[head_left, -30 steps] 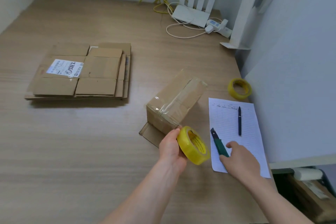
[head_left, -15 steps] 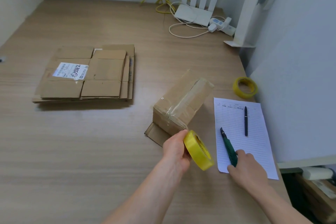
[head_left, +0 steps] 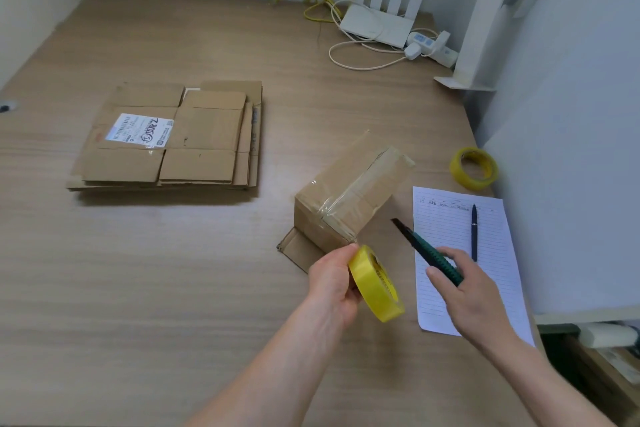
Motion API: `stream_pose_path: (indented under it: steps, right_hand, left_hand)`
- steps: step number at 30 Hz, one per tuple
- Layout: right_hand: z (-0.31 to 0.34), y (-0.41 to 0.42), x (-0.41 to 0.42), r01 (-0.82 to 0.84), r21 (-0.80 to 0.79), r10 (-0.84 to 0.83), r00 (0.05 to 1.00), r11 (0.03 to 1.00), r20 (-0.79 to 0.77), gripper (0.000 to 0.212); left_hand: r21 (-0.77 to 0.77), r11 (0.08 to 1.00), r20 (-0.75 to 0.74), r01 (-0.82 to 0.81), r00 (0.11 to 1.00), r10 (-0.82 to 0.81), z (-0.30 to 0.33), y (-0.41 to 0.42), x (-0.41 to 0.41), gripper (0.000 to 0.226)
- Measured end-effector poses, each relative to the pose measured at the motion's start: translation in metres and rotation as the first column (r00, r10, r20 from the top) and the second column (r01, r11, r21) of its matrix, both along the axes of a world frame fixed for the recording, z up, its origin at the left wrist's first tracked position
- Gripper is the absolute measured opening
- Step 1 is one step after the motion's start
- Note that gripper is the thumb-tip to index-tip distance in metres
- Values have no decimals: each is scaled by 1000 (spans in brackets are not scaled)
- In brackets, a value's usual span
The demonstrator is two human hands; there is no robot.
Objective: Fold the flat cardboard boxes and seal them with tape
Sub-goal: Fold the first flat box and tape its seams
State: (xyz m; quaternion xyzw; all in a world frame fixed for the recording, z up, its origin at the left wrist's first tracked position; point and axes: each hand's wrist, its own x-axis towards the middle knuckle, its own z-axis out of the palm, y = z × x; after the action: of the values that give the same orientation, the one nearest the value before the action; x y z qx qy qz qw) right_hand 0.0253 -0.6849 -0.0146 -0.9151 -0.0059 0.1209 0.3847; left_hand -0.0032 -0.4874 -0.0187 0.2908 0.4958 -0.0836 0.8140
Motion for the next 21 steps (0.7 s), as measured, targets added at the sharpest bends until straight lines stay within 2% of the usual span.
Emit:
stream_pose_path:
  steps: [3,5,7,12,21]
  right_hand:
    - [43,5,10,-303,-112,318,934,946,161,29]
    - [66,9,18,-397,-246,448,869,884,209,32]
    - [81,15,24,-446,-327,521,831,833,193,33]
    - [93,26,29,-514,-432,615,777,741,131,29]
    - [95,33,31,-505,-461,622,769,730,144,29]
  left_hand:
    - [19,1000,-3,3,1000,-3,-1,1,1,15]
    - [27,1000,-4,11,1000,-11,-2,0,2,11]
    - [35,999,-7,18,1000,-18,-3,-1,2,8]
    - [49,999,-9,20,1000,-19,-3,1,3,4]
    - [69,997,-19,31,999,-30,0,4,6,7]
